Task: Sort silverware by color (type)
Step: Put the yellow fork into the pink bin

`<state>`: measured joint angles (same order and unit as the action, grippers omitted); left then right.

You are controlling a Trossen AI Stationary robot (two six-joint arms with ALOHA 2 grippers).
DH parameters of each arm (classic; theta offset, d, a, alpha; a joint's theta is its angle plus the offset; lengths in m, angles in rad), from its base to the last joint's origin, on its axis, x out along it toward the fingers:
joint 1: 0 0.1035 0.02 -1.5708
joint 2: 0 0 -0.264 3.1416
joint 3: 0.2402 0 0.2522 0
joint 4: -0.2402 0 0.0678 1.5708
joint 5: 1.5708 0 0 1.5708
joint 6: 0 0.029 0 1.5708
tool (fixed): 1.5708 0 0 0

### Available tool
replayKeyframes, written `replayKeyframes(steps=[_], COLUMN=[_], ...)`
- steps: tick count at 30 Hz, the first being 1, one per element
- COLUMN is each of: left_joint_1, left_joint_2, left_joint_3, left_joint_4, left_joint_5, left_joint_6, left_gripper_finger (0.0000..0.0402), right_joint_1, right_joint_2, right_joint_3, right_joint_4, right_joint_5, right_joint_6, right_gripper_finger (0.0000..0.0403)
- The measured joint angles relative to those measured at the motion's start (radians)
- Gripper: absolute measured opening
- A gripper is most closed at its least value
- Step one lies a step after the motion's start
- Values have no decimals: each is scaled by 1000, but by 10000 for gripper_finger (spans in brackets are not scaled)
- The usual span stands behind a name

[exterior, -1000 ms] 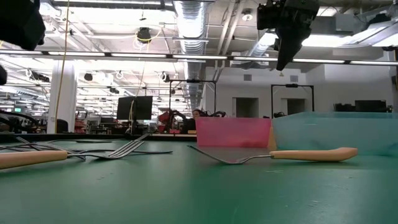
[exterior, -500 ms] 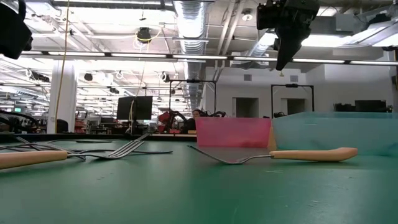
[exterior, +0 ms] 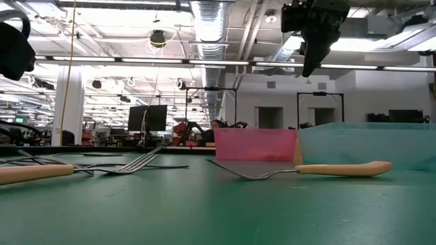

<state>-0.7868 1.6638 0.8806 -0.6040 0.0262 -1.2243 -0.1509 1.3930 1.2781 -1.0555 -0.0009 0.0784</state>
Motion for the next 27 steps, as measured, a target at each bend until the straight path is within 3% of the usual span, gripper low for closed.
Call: replayKeyframes(steps=[4,13,20,27], left_joint_1=[14,26,27,27], left_joint_2=[1,3,-54,-227], left_joint_3=[-1,-1,-8,-6], left_joint_4=[0,-22,-12,-31], left_joint_5=[35,48,-1,-180], left_joint_6=[22,50,40,-47], left_gripper_finger=[142,40,39,39], right_joint_1=[0,0,4,34], right_joint_2=[0,0,0,0], right_joint_3=[0,0,0,0], right_joint_4=[14,28,37,97], right_joint_5=[0,0,0,0], right_joint_6=[0,0,1,1], right_gripper_finger=[65,65,65,65])
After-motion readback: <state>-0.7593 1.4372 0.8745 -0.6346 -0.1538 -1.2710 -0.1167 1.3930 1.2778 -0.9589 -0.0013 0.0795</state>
